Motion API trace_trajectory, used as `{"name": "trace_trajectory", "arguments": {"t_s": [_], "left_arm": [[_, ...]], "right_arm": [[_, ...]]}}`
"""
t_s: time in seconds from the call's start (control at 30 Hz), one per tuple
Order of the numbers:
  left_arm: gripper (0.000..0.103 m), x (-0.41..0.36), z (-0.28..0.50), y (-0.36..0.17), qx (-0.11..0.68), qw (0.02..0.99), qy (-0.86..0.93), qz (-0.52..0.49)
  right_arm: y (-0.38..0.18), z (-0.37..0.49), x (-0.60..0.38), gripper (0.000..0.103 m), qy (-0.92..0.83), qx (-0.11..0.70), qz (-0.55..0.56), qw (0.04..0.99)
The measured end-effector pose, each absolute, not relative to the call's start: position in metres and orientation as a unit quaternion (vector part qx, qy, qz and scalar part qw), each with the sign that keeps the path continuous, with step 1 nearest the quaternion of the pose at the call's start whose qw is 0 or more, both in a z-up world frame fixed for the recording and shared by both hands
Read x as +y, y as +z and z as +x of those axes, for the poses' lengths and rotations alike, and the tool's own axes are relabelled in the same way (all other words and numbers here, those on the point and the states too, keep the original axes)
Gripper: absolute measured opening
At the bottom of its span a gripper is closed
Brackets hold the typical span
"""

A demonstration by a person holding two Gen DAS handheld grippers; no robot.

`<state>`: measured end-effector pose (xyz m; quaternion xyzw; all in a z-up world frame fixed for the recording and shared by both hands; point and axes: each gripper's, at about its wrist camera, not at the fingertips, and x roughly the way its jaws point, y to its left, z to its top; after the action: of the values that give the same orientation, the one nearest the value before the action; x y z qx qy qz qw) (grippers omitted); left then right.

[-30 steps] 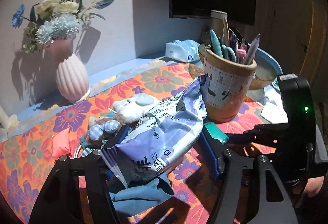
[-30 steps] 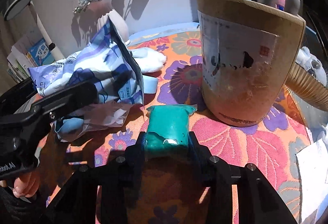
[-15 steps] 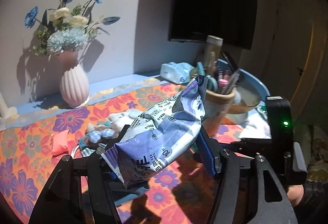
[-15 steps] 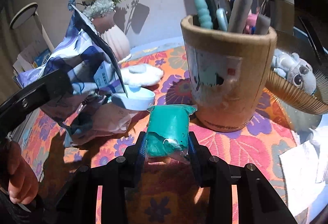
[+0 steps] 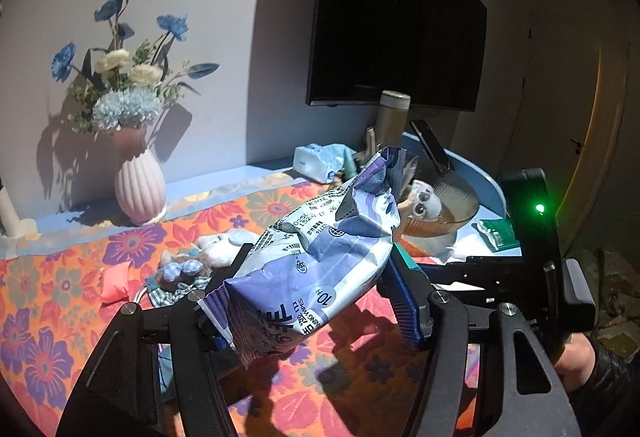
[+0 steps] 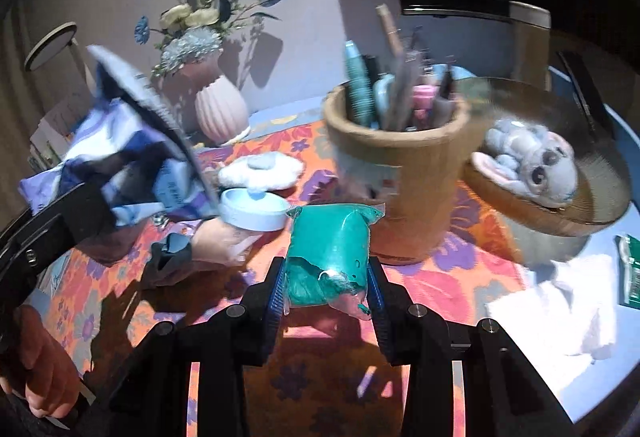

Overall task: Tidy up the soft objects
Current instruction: 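Carry snack bag and teal packet to the glass bowl and release both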

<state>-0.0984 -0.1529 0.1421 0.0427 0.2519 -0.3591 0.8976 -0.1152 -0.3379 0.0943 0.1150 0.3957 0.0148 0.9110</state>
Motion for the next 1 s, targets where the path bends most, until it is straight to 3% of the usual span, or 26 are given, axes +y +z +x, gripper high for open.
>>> {"name": "trace_trajectory", "arguments": {"t_s": [1.0], "left_arm": [[0.060, -0.290, -0.149, 0.162, 0.223, 0.853, -0.464, 0.086]], "right_arm": [[0.120, -0.188, -0.484, 0.038, -0.091, 0.361, 0.193, 0.908]]}}
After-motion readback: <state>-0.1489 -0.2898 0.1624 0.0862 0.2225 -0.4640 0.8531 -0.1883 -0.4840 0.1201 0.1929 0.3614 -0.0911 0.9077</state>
